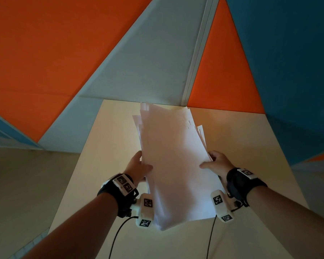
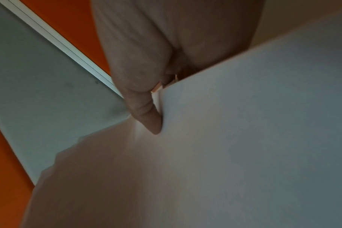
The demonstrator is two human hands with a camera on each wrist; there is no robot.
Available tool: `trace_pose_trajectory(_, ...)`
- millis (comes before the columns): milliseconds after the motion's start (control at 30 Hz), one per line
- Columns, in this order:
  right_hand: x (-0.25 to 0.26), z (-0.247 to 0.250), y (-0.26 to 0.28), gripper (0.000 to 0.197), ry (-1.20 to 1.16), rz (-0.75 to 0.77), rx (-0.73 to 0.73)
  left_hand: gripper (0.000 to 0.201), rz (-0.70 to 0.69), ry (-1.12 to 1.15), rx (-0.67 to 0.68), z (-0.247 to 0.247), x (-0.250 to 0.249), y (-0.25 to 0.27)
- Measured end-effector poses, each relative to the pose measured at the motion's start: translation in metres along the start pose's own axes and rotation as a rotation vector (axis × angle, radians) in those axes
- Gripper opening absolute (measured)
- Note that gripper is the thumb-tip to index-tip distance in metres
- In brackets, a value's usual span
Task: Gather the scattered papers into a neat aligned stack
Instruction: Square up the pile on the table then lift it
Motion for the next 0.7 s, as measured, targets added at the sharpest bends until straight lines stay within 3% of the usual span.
trace_pose_trajectory(267, -0.046, -0.013, 0.069, 0.044, -0.07, -0.057, 0.122, 0.048, 0.005, -0.05, -0.004, 0.025, 0.044, 0.034)
trace_pose_trajectory(533, -0.079, -0.03, 0.136, 0.04, 0.265, 0.068, 0.163, 0.04, -0.095, -0.525, -0.096, 0.031, 0.08, 0.083)
trace_pose_trajectory(700, -0.096, -0.022, 0.162, 0.07, 0.33, 0.039, 0.117, 0.043, -0.099, -0.646, -0.13, 0.037, 0.086, 0.099)
Point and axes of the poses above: each hand's wrist, its own y-axis away from the middle knuckle, its own z-axis out of the back of the hand, x = y × z, the point moved 6 cm from there along -y, towards the middle knuckle, and after that the axes turned 5 degrees about -x, right-handed, at the moved point
